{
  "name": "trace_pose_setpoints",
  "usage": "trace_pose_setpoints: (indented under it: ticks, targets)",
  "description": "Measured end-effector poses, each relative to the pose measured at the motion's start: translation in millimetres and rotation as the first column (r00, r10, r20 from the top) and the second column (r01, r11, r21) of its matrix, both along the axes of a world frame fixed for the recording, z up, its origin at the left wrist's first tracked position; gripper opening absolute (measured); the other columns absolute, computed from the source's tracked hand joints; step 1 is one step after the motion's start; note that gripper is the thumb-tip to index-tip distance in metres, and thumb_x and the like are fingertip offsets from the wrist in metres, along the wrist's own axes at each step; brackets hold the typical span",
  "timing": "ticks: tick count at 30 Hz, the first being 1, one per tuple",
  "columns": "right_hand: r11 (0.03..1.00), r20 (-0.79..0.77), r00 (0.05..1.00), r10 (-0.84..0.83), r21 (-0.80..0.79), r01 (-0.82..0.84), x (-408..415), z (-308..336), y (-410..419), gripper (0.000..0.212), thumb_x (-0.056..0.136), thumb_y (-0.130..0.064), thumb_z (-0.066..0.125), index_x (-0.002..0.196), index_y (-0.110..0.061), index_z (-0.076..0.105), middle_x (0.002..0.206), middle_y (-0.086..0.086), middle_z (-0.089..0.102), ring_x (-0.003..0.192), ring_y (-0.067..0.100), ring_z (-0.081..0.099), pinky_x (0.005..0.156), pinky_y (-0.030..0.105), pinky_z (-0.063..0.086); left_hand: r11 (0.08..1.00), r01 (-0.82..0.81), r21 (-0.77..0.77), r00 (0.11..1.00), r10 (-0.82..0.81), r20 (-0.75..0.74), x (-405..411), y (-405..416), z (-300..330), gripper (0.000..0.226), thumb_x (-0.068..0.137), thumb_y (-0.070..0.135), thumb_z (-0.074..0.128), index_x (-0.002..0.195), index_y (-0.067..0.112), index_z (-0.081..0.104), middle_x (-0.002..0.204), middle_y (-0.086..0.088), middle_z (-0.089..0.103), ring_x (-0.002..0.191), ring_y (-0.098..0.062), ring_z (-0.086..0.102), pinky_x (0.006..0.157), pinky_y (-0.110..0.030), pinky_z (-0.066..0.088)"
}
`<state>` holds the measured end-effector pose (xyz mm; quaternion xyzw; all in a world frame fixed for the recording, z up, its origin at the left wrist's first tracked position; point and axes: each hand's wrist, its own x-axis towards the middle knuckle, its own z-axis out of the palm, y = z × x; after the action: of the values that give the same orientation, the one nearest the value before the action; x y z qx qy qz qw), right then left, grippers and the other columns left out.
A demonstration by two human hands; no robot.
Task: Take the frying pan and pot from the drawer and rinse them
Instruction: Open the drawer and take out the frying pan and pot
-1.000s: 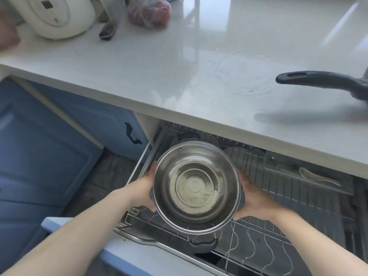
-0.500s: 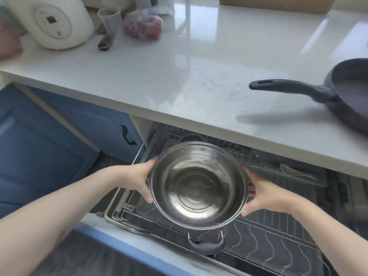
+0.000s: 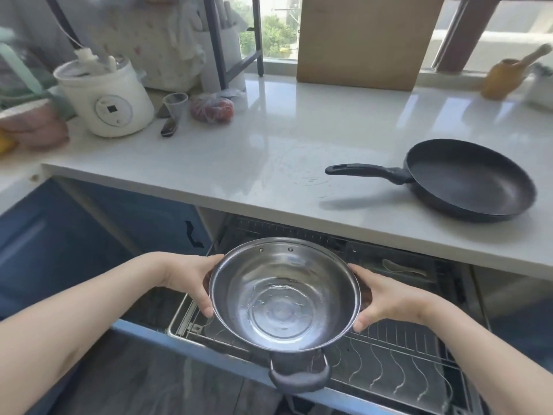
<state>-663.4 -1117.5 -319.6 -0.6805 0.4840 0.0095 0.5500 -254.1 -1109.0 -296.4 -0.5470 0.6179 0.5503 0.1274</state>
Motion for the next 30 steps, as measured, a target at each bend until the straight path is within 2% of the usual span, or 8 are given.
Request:
trace_pose_setpoints:
  ticks: [3, 7, 10, 13, 17, 21, 25, 30]
  targets:
    - [1.000, -0.025, 1.000, 0.005, 0.005, -0.005, 0.3, 16.2, 14.4, 0.113, 0.054, -0.035, 0.095, 0.145, -0.041, 0.027, 0.140, -0.029, 0.043, 0.137, 0.000, 0.036, 0.117, 0.030, 0.027, 1.000, -0.021, 0.024, 0.998, 0.022, -0.057, 1.9, 18.4, 16.1, 0.121, 0.052, 0.028, 0.096, 0.149, 0.035, 0.023, 0.139, 0.017, 0.052, 0.129, -0.004, 0.050, 0.110, -0.037, 0.042]
    - [0.999, -0.066, 0.998, 0.022, -0.023, -0.023, 6.5, 41.8, 29.8, 0.130, 0.054, -0.039, 0.094, 0.155, -0.030, 0.012, 0.149, -0.022, 0.031, 0.139, 0.000, 0.028, 0.115, 0.024, 0.023, 0.999, -0.037, 0.021, 0.993, 0.039, -0.115, 7.5, 45.9, 40.3, 0.119, 0.053, 0.025, 0.097, 0.147, 0.037, 0.026, 0.136, 0.010, 0.057, 0.119, -0.012, 0.059, 0.090, -0.033, 0.054]
    - [0.997, -0.071, 0.996, 0.059, -0.052, -0.063, 11.1, 62.0, 39.6, 0.130, 0.054, -0.040, 0.093, 0.155, -0.029, 0.011, 0.149, -0.023, 0.028, 0.140, 0.002, 0.027, 0.117, 0.026, 0.023, 0.997, -0.073, 0.005, 0.989, 0.073, -0.130, 7.7, 67.5, 66.9, 0.107, 0.061, 0.015, 0.093, 0.143, 0.041, 0.030, 0.133, 0.012, 0.059, 0.122, -0.011, 0.057, 0.100, -0.040, 0.050]
    - [0.991, -0.069, 0.995, 0.070, -0.108, -0.077, 15.7, 79.7, 47.9, 0.138, 0.048, -0.048, 0.092, 0.156, -0.031, 0.008, 0.151, -0.023, 0.025, 0.142, 0.002, 0.025, 0.119, 0.028, 0.022, 0.993, -0.079, -0.083, 0.990, 0.069, -0.120, 10.0, 85.1, 93.2, 0.114, 0.057, 0.028, 0.095, 0.146, 0.042, 0.025, 0.138, 0.022, 0.053, 0.131, -0.002, 0.046, 0.113, -0.038, 0.037]
    - [0.979, 0.033, 0.995, 0.096, -0.184, -0.088, 22.4, 109.3, 49.6, 0.118, 0.052, -0.037, 0.095, 0.144, -0.046, 0.020, 0.138, -0.036, 0.037, 0.131, -0.014, 0.033, 0.108, 0.012, 0.029, 0.981, -0.113, -0.158, 0.989, 0.096, -0.111, 17.0, 92.3, 128.9, 0.121, 0.053, 0.033, 0.097, 0.147, 0.047, 0.021, 0.137, 0.022, 0.052, 0.130, -0.002, 0.047, 0.111, -0.037, 0.040]
    - [0.954, 0.163, 0.981, 0.102, -0.296, -0.050, 35.0, 135.0, 28.0, 0.115, 0.052, -0.026, 0.096, 0.143, -0.045, 0.029, 0.137, -0.029, 0.046, 0.129, -0.006, 0.043, 0.107, 0.022, 0.038, 0.958, -0.152, -0.244, 0.986, 0.131, -0.101, 27.1, 75.9, 151.0, 0.120, 0.059, 0.017, 0.093, 0.145, 0.052, 0.017, 0.137, 0.021, 0.053, 0.127, -0.005, 0.051, 0.106, -0.037, 0.046]
    - [0.946, 0.222, 0.970, 0.096, -0.325, -0.019, 50.9, 143.2, -11.0, 0.116, 0.054, -0.013, 0.096, 0.143, -0.042, 0.028, 0.135, -0.022, 0.049, 0.121, -0.001, 0.054, 0.100, 0.021, 0.047, 0.928, -0.155, -0.339, 0.988, 0.148, -0.048, 38.7, 38.3, 160.2, 0.128, 0.056, 0.020, 0.093, 0.147, 0.054, 0.010, 0.143, 0.028, 0.041, 0.133, 0.003, 0.041, 0.114, -0.034, 0.036]
    - [0.913, 0.138, 0.987, 0.082, -0.408, -0.019, 73.2, 140.4, -76.3, 0.124, 0.043, -0.032, 0.094, 0.144, -0.047, 0.024, 0.139, -0.026, 0.042, 0.132, 0.000, 0.039, 0.113, 0.037, 0.035, 0.897, -0.167, -0.409, 0.986, 0.160, -0.050, 48.0, -23.4, 156.1, 0.127, 0.059, 0.005, 0.089, 0.142, 0.053, 0.006, 0.141, 0.033, 0.032, 0.121, 0.019, 0.037, 0.093, -0.010, 0.042]
